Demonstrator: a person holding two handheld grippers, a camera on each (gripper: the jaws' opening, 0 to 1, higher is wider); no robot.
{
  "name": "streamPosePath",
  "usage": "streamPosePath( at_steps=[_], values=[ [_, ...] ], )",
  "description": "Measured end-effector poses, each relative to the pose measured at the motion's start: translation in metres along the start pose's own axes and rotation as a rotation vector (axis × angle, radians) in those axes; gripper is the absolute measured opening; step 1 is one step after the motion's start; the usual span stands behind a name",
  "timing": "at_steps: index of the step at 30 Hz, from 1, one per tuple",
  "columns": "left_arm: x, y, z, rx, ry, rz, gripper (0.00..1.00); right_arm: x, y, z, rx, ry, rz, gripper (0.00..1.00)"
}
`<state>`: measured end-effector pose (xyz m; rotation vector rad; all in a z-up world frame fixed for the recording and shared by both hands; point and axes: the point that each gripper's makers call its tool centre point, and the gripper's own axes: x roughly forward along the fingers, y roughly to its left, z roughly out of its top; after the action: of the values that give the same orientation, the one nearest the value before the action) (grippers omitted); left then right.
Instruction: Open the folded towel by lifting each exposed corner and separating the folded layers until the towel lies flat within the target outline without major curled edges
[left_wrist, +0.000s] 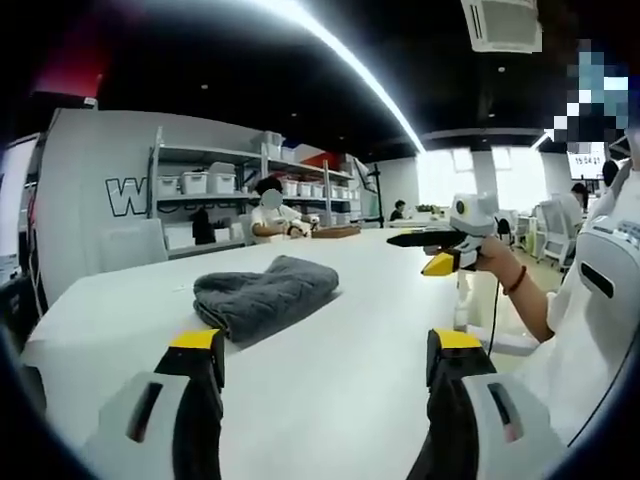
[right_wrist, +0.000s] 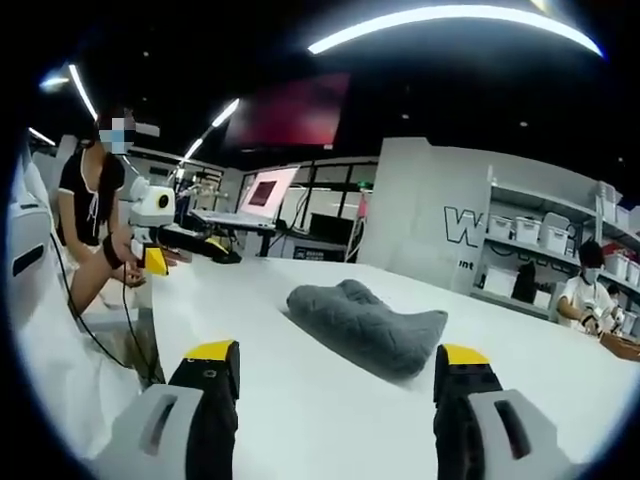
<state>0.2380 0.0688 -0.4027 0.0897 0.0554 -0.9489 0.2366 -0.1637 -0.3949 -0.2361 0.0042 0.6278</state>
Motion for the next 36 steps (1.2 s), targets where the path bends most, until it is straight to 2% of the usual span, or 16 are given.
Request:
streamPosePath(
  at_steps=[15,24,28,32,36],
  values=[
    [-0.0001,0.0019,0.0003,-0.007,-0.003,0.006,0.81,-0.0030,-0.0035,0.0014,-0.008,-0.001,-0.009,0.78],
    [-0.0004,-0.0016,0.0048,0.000,-0.016,-0.010,0.81,-0.0021,-0.0023,0.0008,0.000,0.002,-0.005,0.77],
    [0.0010,-0.0039,0.0042,-0.051,-0.028,-0.044,0.80,-0.0015,-0.0005,0.0047,-0.005,-0.008,0.002,0.77],
    [0.0024,-0.0028,0.0051,-0.026,-0.023,-0.038,0.80,0.0000,-0.0009,0.0065,-0.004,-0.012,0.003,0.77],
    [0.0029,-0.0013,0.0083,-0.039,-0.038,-0.037,0.80,0.0020,0.0013,0.0038,-0.008,0.001,0.013,0.77]
  ],
)
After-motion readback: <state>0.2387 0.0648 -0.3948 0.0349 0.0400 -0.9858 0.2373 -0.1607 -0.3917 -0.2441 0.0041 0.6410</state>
